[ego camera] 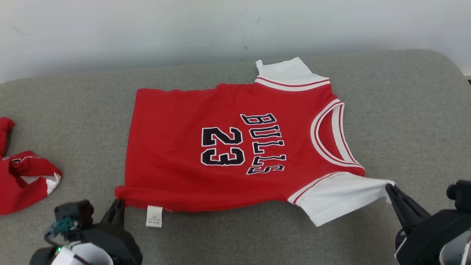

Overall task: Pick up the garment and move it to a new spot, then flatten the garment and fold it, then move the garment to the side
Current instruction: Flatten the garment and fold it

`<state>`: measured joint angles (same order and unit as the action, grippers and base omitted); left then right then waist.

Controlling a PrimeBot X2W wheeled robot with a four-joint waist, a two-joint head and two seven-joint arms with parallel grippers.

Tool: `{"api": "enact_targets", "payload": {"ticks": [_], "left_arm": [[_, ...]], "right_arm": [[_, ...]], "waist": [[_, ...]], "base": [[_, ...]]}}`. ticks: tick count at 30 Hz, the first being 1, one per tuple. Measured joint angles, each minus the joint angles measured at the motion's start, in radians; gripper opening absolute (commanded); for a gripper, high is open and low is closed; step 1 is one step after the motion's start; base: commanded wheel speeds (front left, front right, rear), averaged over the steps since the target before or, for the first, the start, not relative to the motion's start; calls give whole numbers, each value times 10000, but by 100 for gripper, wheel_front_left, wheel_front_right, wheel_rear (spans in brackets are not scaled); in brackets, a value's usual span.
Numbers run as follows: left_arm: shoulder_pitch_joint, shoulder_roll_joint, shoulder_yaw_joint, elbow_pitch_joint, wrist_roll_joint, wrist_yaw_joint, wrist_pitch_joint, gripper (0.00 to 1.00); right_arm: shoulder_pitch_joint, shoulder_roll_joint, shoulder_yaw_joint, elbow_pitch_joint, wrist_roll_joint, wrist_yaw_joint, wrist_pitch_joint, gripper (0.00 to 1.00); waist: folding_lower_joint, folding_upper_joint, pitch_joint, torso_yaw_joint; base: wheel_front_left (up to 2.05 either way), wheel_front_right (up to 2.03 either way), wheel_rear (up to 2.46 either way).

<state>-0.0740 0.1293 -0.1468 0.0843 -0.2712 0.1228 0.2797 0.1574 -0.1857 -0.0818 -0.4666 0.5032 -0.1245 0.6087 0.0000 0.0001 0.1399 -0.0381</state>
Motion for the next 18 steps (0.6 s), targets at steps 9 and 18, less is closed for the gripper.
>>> {"api": "enact_targets", "payload": {"ticks": [9, 18], "left_arm": [[-1574, 4, -228, 190, 451, 2, 558, 0], [-1711, -27, -100, 234, 504, 2, 700, 0]], "right_arm": [[-1166, -320, 416, 499, 109, 58, 571, 0], [-823, -476, 506, 717, 178, 102, 1051, 0]], "waist": [[0, 0, 333, 50], [1, 0, 368, 71]], "base": [[0, 0, 0], [0, 0, 0]]}}
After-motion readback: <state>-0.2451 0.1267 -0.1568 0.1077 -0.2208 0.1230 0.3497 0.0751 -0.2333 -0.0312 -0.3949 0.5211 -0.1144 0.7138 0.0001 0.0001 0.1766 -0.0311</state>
